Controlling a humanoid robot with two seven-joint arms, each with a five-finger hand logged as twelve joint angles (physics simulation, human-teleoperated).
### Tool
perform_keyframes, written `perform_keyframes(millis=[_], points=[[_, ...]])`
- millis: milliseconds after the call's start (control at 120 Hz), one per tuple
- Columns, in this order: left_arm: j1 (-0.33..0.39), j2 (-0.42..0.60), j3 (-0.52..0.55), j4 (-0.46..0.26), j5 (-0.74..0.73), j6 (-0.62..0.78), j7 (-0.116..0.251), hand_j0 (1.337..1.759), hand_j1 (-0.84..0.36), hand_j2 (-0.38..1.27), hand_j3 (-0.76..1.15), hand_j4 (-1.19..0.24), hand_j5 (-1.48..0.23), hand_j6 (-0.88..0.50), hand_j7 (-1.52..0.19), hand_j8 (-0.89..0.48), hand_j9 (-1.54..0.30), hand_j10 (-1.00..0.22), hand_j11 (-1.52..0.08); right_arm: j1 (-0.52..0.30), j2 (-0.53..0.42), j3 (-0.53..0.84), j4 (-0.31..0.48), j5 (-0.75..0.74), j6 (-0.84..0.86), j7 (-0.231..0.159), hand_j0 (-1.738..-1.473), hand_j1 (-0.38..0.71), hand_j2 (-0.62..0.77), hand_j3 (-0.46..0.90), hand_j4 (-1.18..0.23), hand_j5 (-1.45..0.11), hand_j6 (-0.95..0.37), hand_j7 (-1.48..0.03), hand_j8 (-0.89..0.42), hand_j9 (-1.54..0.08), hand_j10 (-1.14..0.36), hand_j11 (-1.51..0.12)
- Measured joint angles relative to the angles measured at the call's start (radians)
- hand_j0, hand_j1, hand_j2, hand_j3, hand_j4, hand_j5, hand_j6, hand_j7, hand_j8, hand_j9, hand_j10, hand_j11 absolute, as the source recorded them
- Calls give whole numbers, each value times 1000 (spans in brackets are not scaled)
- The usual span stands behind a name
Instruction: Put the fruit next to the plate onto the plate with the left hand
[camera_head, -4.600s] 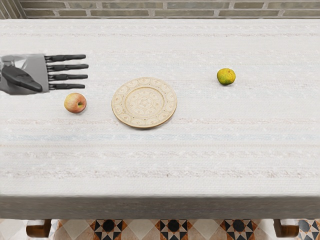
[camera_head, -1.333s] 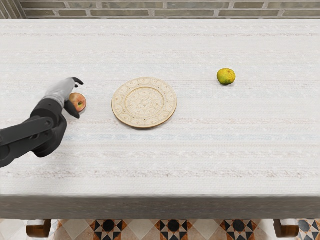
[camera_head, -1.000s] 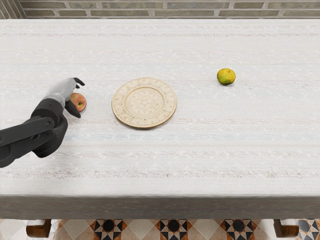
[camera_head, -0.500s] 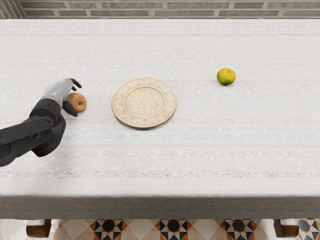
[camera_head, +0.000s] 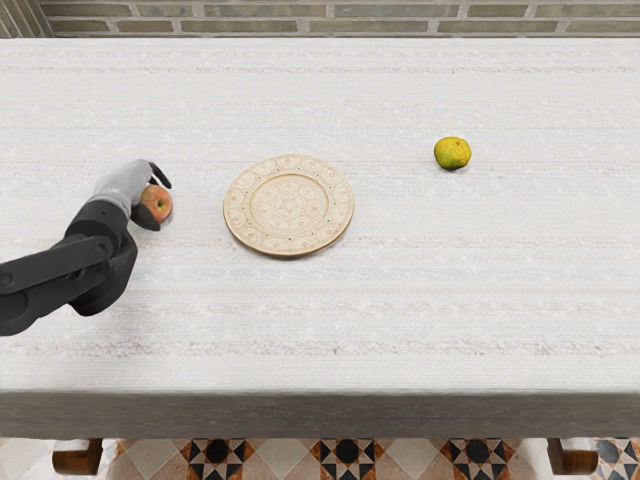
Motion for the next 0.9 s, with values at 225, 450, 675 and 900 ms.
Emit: perform_keyframes(millis=[225, 450, 675, 900], points=[[-3, 1, 1, -1, -10, -4, 0, 1653, -207, 198, 0, -594, -756, -360, -777, -334, -792, -488, -794, -1, 0, 0, 0, 0, 0, 0, -1658, -349, 0, 0, 0, 0, 0, 0, 0, 0, 0, 0], [-4, 5, 0, -2, -13, -3, 1, 1651, -189, 255, 0, -610, -856, -346, -873, -332, -892, -485, -887, 1, 0, 0, 0, 0, 0, 0, -1658, -349, 0, 0, 0, 0, 0, 0, 0, 0, 0, 0], [-44, 9, -9, -23, -42, -7, 0, 1654, -205, 430, 0, -645, -927, -401, -930, -347, -933, -526, -907, 1, 0, 0, 0, 0, 1, 0, -1658, -349, 0, 0, 0, 0, 0, 0, 0, 0, 0, 0], [-105, -3, -13, -39, -46, -13, 0, 1654, -173, 440, 0, -657, -954, -447, -951, -374, -952, -553, -920, 4, 0, 0, 0, 0, 1, 0, -1658, -349, 0, 0, 0, 0, 0, 0, 0, 0, 0, 0]])
